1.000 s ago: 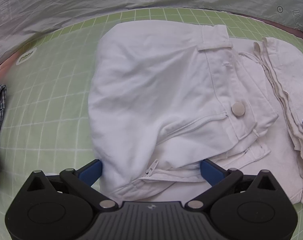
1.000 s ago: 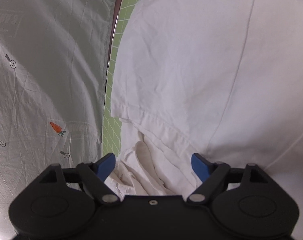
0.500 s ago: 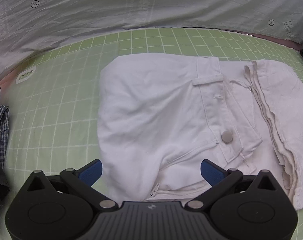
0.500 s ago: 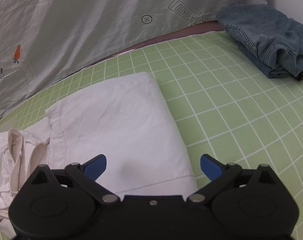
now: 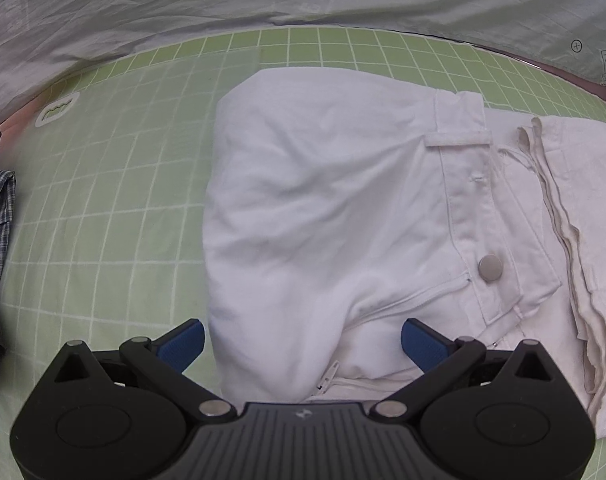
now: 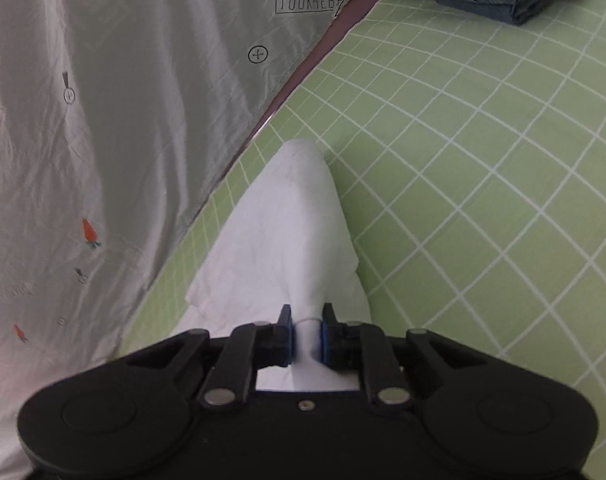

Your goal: Fold clothes

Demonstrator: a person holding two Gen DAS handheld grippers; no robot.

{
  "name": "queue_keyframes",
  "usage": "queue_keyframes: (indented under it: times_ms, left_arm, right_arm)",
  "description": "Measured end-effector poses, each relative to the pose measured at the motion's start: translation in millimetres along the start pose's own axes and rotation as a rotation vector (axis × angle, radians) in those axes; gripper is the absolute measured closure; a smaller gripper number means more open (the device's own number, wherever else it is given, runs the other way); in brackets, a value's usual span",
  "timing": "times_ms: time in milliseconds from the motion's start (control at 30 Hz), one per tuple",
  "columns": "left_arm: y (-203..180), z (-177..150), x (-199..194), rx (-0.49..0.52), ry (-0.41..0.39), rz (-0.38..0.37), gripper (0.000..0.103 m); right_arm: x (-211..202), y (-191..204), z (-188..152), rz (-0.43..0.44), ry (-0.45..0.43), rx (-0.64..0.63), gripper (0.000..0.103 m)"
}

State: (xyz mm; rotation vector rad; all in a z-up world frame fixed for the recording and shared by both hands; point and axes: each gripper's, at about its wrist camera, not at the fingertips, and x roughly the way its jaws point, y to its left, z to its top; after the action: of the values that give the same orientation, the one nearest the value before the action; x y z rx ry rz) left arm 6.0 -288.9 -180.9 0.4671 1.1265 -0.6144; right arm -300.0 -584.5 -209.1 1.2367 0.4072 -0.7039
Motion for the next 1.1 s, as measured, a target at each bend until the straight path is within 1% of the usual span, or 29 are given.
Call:
queue_keyframes:
  times_ms: [67, 167, 267, 367, 433, 500, 567, 633, 733, 800, 933, 1000, 1100]
  left_arm:
    - [4, -1, -4, -0.012, -0.011, -0.009, 0.000]
    - [10, -2, -9, -0.030, -0.028, -0.025, 0.000]
    - [15, -4, -15, -0.045, -0.048, -0.034, 0.000]
    - [23, -5, -19, -0.066, -0.063, -0.032, 0.000]
    - [29, -6, -21, -0.087, -0.070, -0.029, 0.000]
    - [37, -7, -20, -0.117, -0.063, -0.023, 0.000]
    - [43, -8, -21, -0.146, -0.057, -0.016, 0.000]
    - [48, -8, -23, -0.157, -0.062, -0.010, 0.000]
    - [49, -8, -26, -0.148, -0.075, 0.005, 0.000]
    - [48, -5, -25, -0.150, -0.073, -0.004, 0.000]
    - [36, -1, -21, -0.117, -0.077, -0.015, 0.000]
    - [31, 1, -22, -0.096, -0.084, -0.023, 0.000]
    - [24, 3, -24, -0.073, -0.094, -0.032, 0.000]
  right_arm:
    - [-5, 13, -8, 0.096, 0.008, 0.090, 0.090]
    - [1, 31, -22, 0.238, 0.038, 0.244, 0.090]
    - [22, 53, -39, 0.344, 0.081, 0.373, 0.090]
    - [55, 78, -60, 0.432, 0.164, 0.468, 0.090]
    - [85, 95, -77, 0.440, 0.226, 0.474, 0.090]
    - [117, 104, -99, 0.402, 0.291, 0.479, 0.089]
    - [152, 98, -121, 0.363, 0.372, 0.551, 0.089]
    - [170, 88, -136, 0.356, 0.403, 0.620, 0.089]
    - [162, 89, -133, 0.392, 0.389, 0.635, 0.087]
    - [154, 88, -128, 0.420, 0.383, 0.646, 0.085]
    - [139, 82, -125, 0.462, 0.332, 0.721, 0.082]
    - [135, 83, -125, 0.475, 0.316, 0.735, 0.081]
    - [134, 88, -124, 0.471, 0.324, 0.713, 0.079]
